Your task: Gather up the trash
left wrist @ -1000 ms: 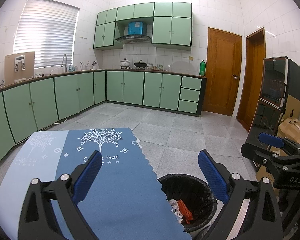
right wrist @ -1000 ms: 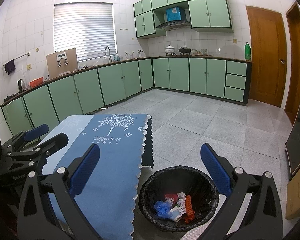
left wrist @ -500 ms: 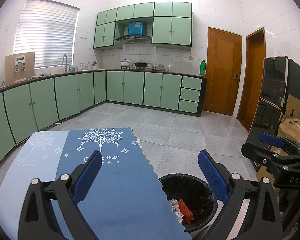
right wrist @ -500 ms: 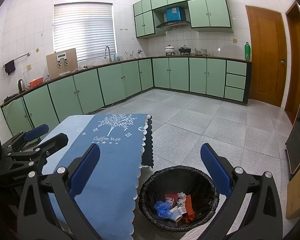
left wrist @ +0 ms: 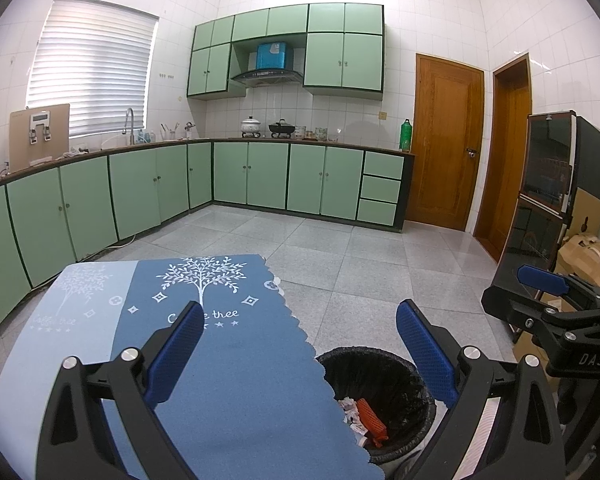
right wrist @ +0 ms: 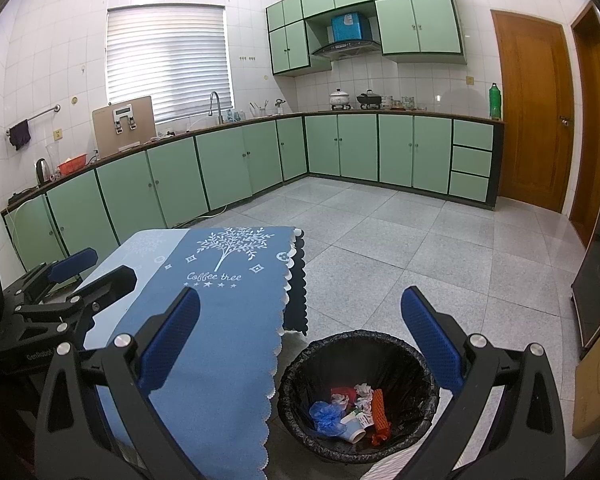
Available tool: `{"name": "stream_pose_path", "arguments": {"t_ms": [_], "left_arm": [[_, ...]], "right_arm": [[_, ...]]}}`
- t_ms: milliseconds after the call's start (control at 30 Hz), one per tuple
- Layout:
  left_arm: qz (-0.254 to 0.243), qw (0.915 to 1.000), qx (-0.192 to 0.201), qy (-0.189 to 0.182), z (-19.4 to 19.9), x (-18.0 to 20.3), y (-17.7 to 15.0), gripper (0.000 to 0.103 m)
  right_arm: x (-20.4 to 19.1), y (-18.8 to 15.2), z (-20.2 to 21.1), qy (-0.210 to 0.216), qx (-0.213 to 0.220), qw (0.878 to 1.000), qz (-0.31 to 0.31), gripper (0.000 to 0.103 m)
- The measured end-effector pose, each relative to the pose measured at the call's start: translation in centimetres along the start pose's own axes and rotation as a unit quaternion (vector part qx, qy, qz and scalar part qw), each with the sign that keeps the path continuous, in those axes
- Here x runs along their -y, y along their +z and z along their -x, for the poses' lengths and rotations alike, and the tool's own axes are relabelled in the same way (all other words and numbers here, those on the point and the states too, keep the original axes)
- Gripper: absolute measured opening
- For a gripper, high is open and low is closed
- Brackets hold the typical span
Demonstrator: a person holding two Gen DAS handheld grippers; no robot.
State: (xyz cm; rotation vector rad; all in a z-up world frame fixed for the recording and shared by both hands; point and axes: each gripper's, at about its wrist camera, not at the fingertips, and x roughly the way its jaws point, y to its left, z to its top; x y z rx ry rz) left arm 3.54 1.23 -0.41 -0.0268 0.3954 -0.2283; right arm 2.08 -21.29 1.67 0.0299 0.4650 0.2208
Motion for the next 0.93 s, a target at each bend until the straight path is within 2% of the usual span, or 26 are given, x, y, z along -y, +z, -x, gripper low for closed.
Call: {"name": "stream_pose_path", "arguments": {"t_ms": [933], "left_arm": [[0.002, 1.0000, -0.004, 0.001, -0.3, 0.1, -0.1, 0.095]], "right_arm": [[-0.3, -1.0, -0.3, 0.000, -0.005, 1.000, -0.004, 0.098]]}}
